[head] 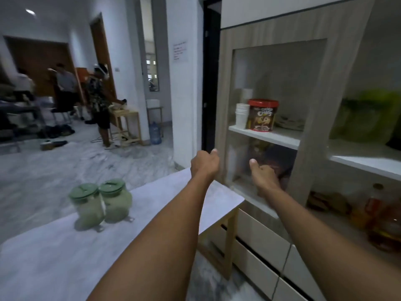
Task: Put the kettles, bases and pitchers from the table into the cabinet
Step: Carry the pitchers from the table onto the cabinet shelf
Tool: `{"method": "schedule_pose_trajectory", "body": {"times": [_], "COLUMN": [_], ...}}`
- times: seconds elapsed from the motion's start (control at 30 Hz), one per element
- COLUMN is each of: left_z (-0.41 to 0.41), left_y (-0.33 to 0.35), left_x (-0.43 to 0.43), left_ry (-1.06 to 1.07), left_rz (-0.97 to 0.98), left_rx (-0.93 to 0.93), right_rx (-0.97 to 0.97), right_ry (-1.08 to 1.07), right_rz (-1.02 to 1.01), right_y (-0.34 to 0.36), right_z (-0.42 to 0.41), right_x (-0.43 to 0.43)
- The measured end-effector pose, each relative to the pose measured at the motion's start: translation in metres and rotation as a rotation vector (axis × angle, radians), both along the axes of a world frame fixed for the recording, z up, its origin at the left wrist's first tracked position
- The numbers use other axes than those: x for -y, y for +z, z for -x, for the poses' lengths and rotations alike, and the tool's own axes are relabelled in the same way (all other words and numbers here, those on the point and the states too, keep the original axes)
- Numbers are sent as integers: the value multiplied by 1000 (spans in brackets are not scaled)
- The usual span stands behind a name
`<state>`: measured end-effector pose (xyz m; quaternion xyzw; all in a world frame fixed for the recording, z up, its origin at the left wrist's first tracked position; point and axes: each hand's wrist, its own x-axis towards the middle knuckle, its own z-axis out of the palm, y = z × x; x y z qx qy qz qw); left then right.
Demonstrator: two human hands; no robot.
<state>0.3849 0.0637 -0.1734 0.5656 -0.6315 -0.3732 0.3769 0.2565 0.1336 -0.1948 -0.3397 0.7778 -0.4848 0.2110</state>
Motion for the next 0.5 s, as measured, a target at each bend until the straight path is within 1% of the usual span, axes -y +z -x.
{"method": "schedule_pose_trajectory", "body": {"times": [0.17,0.3,0.4,0.5], "left_z": [-160,-280,-339,-364], "left_y": [-10,-30,-43,-59], "left_x": [30,62,79,102], "left_ry": [136,275,336,336], "left_rz": [-19,-94,-157,-179], "left_rx": [36,102,120,111], "right_rx": [76,87,66,35], "right_ry": [174,309,354,356], "right_rz": [70,0,-64,-105], "right_y": [-14,-58,-85,-94], "right_z": [-141,-243,-297,-327], "right_x": [56,96,118,142]}}
